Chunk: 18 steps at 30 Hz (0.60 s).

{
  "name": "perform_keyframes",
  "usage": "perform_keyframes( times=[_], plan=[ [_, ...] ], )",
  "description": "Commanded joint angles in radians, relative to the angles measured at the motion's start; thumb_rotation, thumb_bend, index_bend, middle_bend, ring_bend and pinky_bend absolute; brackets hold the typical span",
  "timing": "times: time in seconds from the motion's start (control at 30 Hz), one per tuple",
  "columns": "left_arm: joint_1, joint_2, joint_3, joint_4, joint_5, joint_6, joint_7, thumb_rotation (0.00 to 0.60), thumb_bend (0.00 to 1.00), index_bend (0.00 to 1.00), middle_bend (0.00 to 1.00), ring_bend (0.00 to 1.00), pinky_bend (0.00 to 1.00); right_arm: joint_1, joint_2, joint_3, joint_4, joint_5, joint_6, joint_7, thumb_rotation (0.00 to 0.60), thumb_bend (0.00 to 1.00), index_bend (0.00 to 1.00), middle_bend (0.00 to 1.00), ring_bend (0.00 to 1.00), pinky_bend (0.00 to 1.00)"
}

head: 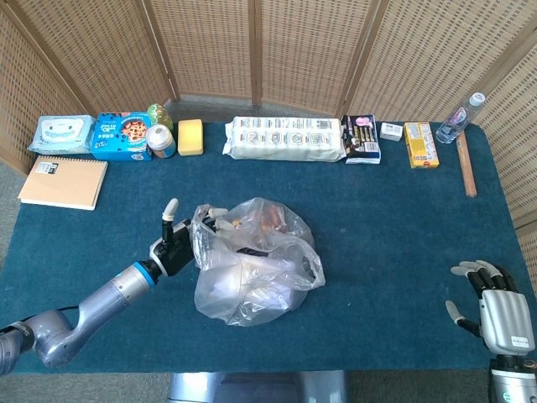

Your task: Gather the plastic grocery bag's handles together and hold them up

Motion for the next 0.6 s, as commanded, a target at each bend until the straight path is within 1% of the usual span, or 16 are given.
perform_keyframes(
  times=[0.03, 0.17, 0.3, 0.5, 0.53, 0.6],
  plan=[
    [-0.040, -0.008, 0.018, 0.026, 0.003, -0.053, -0.028, 0.000, 0.08, 0.23, 0.38, 0.34, 0.46, -0.002, 0.002, 0.001, 0.001, 0.001, 0.003, 0.003, 0.600, 0.29, 0.32, 0.29, 0.21, 0.15],
    [-0.075, -0.029, 0.012, 0.044, -0.015, -0.091, -0.054, 0.000, 0.08, 0.14, 0.34, 0.31, 0.47, -0.007, 0.004, 0.001, 0.006, 0.002, 0.010, 0.011, 0.600, 0.29, 0.32, 0.29, 0.21, 0.15],
    [-0.110, -0.056, -0.018, 0.059, -0.055, -0.128, -0.102, 0.000, 0.08, 0.10, 0.31, 0.29, 0.47, -0.009, 0.004, 0.000, 0.011, 0.002, 0.012, 0.017, 0.600, 0.29, 0.32, 0.30, 0.21, 0.15],
    [-0.162, -0.104, -0.088, 0.078, -0.101, -0.196, -0.242, 0.000, 0.09, 0.09, 0.30, 0.29, 0.47, -0.009, 0.004, 0.000, 0.013, -0.003, 0.013, 0.021, 0.600, 0.29, 0.32, 0.30, 0.21, 0.15],
    [-0.164, -0.112, -0.110, 0.074, -0.102, -0.197, -0.299, 0.000, 0.09, 0.09, 0.30, 0.29, 0.47, -0.010, 0.005, 0.000, 0.013, -0.003, 0.014, 0.021, 0.600, 0.29, 0.32, 0.30, 0.21, 0.15],
    [-0.162, -0.116, -0.123, 0.078, -0.060, -0.181, -0.360, 0.000, 0.10, 0.09, 0.30, 0.29, 0.47, -0.010, 0.005, 0.000, 0.014, -0.002, 0.015, 0.022, 0.600, 0.29, 0.32, 0.30, 0.21, 0.15]
  ],
)
